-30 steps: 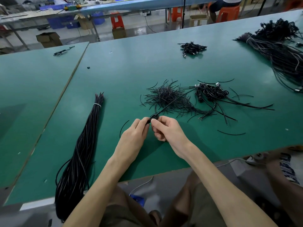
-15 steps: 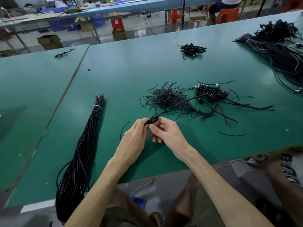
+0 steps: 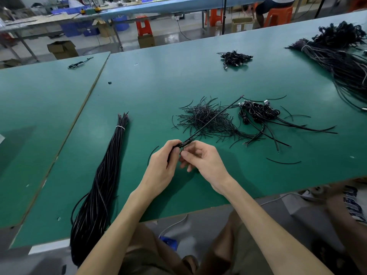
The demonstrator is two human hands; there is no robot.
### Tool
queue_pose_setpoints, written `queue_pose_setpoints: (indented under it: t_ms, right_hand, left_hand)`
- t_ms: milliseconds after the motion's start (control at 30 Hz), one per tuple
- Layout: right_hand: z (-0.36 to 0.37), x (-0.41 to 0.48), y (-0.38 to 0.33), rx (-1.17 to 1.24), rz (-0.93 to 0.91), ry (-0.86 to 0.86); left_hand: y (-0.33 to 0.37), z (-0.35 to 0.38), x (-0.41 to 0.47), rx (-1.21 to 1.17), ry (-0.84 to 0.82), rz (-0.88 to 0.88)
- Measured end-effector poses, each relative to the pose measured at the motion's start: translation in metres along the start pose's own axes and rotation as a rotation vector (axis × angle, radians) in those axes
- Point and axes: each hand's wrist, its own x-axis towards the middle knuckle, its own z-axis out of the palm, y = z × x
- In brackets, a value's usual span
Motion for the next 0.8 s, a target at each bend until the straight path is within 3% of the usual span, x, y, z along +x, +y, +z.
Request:
queue_pose_setpoints:
  t_ms: [467,800]
  right_hand:
    - [0.011,-0.007,0.001,-0.547,-0.242,0.199]
    - [0.021,-0.015,-0.003,-1.033,-0.520,0.251]
  left_hand:
    - [0.001,0.005,-0.001,0.156,-0.094,-0.106]
    - [0.003,0.002,0.005,-0.153,-0.132,-0.224]
